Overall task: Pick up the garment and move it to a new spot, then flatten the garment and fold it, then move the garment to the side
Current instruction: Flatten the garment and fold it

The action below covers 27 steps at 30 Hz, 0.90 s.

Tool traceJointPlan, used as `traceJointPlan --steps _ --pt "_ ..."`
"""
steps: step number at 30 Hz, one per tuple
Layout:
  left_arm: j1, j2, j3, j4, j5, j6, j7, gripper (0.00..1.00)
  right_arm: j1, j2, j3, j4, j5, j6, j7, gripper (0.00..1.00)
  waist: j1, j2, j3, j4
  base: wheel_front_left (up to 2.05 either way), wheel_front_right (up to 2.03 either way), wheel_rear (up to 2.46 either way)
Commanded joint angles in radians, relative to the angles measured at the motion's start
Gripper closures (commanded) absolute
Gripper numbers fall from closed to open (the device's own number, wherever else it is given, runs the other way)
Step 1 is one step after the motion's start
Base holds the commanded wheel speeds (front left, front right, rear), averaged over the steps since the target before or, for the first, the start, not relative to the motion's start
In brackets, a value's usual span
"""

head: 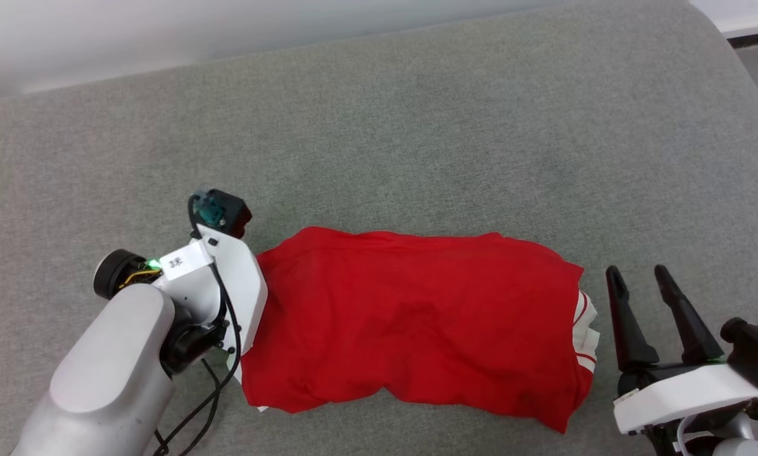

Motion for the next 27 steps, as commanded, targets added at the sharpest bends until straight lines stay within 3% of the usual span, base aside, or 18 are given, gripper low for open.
traceJointPlan --steps 1,7,14,18,27 --pt "-0.002 0.003 -0.003 -0.019 0.004 -0.002 -0.028 1.00 -0.006 0.001 -0.009 0.003 0.003 0.000 -0.004 0.00 0.0000 0.0000 -0.015 0.010 0.00 0.00 0.00" --pt "-0.066 0.007 0.041 -0.103 0.003 0.003 -0.129 1.00 0.001 0.001 -0.019 0.008 0.007 0.000 0.007 0.00 0.0000 0.0000 -0.046 0.026 0.00 0.00 0.00" --pt "-0.156 -0.010 0.112 -0.079 -0.006 0.052 -0.206 1.00 -0.014 0.001 -0.014 0.004 0.014 0.000 0.016 0.00 0.0000 0.0000 -0.030 0.013 0.00 0.00 0.00" --pt "-0.207 -0.014 0.148 0.023 0.000 0.074 -0.266 1.00 -0.026 0.001 -0.007 0.002 0.018 0.000 0.008 0.00 0.0000 0.0000 -0.004 -0.006 0.00 0.00 0.00" --pt "-0.239 -0.073 0.129 0.326 -0.033 0.049 -0.284 1.00 -0.043 0.001 -0.013 0.021 0.030 0.000 -0.008 0.00 0.0000 0.0000 0.037 -0.016 0.00 0.00 0.00"
